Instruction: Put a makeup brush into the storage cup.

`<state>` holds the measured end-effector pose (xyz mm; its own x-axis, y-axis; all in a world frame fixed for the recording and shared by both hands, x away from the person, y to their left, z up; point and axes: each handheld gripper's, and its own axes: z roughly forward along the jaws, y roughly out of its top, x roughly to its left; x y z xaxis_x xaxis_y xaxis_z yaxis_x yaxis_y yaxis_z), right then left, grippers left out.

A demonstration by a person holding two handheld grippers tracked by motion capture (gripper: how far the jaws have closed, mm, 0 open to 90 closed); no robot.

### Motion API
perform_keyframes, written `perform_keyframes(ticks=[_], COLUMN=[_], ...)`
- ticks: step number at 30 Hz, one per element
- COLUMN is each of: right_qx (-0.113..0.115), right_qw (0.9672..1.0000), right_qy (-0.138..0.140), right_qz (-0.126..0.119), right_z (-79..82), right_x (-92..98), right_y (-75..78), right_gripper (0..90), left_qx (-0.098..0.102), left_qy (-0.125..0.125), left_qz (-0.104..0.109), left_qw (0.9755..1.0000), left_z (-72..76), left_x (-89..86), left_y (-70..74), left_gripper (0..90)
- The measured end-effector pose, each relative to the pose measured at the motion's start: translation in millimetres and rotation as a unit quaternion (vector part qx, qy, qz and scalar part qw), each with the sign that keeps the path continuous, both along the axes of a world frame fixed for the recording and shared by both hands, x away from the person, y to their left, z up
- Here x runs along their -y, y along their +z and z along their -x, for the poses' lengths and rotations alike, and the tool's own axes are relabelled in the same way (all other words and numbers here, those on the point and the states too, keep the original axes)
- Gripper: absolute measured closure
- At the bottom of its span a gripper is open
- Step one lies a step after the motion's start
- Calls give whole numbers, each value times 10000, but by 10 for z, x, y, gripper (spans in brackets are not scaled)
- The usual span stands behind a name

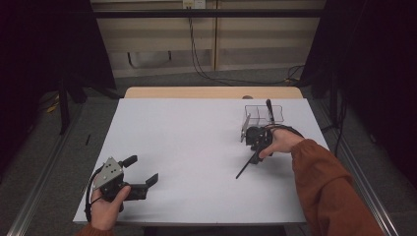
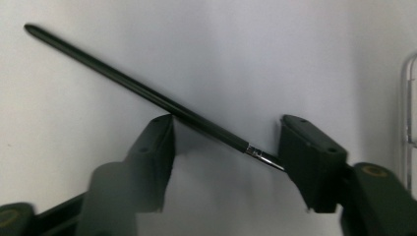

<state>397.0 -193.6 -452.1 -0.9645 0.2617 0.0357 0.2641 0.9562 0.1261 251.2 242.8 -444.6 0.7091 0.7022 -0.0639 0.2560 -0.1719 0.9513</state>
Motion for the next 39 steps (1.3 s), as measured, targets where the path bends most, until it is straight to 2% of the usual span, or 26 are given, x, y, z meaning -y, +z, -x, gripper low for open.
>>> perform_keyframes(ticks=[1, 2, 7, 12, 22, 28, 33, 39], right_qx=[-7, -10, -83, -70, -180, -148, -226, -221], right_qw=[10000, 10000, 9999, 9998, 9996, 9997, 9995, 9994], right_qy=[8, -59, -15, 97, 35, 44, -19, -59], right_qz=[-41, -25, 107, 141, 199, 191, 222, 251], right_z=[-8, -4, 8, 11, -6, 4, 7, 13], right_x=[9, 11, -19, -33, -36, -34, -43, -52], right_y=[1, 6, 24, 23, 31, 30, 32, 34], right_gripper=[472, 489, 612, 656, 782, 812, 862, 863], left_qx=[1, 0, 10, -3, -7, -18, -26, -16], left_qy=[-1, -9, -22, -8, -6, -29, -58, -45], left_qz=[-4, -15, -31, -31, -33, -41, -48, -31], left_qw=[10000, 10000, 10000, 10000, 10000, 10000, 10000, 10000], left_z=[1, 2, 3, 1, 4, 3, 4, 2], left_x=[0, -1, 4, 1, -4, 3, 12, 2], left_y=[0, 0, 0, -4, -4, -6, -10, -7], left_gripper=[28, 28, 28, 28, 28, 28, 28, 28])
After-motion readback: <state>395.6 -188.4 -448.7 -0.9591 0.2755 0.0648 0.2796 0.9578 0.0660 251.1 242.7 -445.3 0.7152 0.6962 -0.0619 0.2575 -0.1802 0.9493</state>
